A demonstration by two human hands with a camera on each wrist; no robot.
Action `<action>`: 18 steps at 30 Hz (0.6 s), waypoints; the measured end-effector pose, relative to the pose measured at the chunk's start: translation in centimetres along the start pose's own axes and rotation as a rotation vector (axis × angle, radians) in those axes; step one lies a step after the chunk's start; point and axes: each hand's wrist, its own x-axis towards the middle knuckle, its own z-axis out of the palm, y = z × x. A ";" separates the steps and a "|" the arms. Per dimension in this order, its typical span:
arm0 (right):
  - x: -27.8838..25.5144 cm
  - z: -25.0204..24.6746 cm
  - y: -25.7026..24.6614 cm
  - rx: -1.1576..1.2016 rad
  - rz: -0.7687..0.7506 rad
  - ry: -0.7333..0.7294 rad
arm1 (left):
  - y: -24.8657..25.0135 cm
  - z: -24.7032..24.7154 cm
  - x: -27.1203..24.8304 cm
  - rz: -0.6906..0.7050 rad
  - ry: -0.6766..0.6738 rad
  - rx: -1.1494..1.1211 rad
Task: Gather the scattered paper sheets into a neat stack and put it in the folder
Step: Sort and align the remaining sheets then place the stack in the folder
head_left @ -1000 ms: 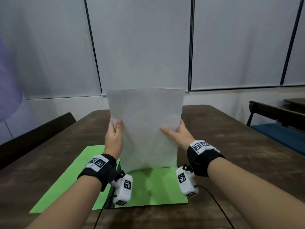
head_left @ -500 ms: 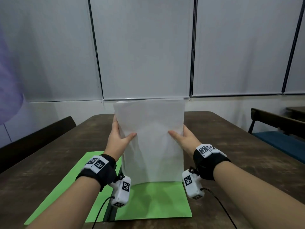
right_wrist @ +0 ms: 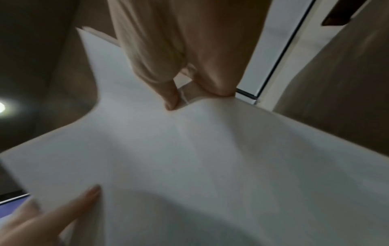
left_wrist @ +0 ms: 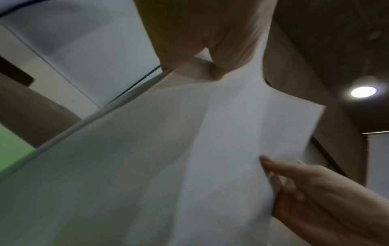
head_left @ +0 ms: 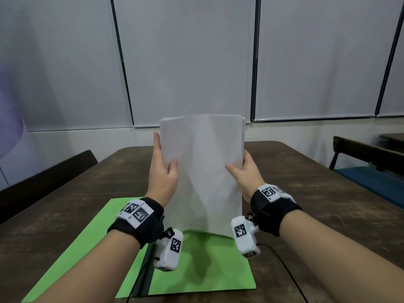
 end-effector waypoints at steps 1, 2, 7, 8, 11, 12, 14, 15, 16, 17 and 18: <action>0.0 0.5 -0.4 0.009 -0.019 -0.015 | 0.3 0.5 0.2 -0.003 -0.003 -0.005; -0.2 1.1 -0.8 0.017 -0.031 -0.037 | 0.6 1.2 0.1 -0.011 -0.018 -0.014; -0.5 2.5 -0.6 -0.173 -0.030 -0.050 | 1.0 2.7 -1.1 -0.059 0.076 0.089; -0.3 2.3 -0.6 -0.173 -0.018 -0.033 | 0.6 2.4 -1.1 -0.063 0.096 0.096; 0.4 1.4 -0.9 -0.146 0.045 -0.071 | 0.0 1.5 -0.5 -0.097 0.080 0.047; 0.5 1.1 -1.4 -0.166 0.067 -0.110 | 0.0 1.2 -0.2 -0.092 0.076 0.025; 1.0 0.3 -2.4 -0.249 0.061 -0.160 | 0.2 0.6 0.5 -0.077 0.065 -0.016; 1.3 -0.2 -3.0 -0.307 0.025 -0.155 | 0.2 0.3 0.9 -0.065 0.061 -0.038; 1.4 -0.6 -3.5 -0.349 -0.020 -0.147 | 0.2 0.0 1.3 -0.052 0.057 -0.052; 1.5 -1.0 -3.9 -0.368 -0.063 -0.145 | 0.2 -0.3 1.6 -0.038 0.049 -0.057; 1.5 -1.1 -4.3 -0.370 -0.105 -0.153 | 0.2 -0.5 1.8 -0.014 0.038 -0.055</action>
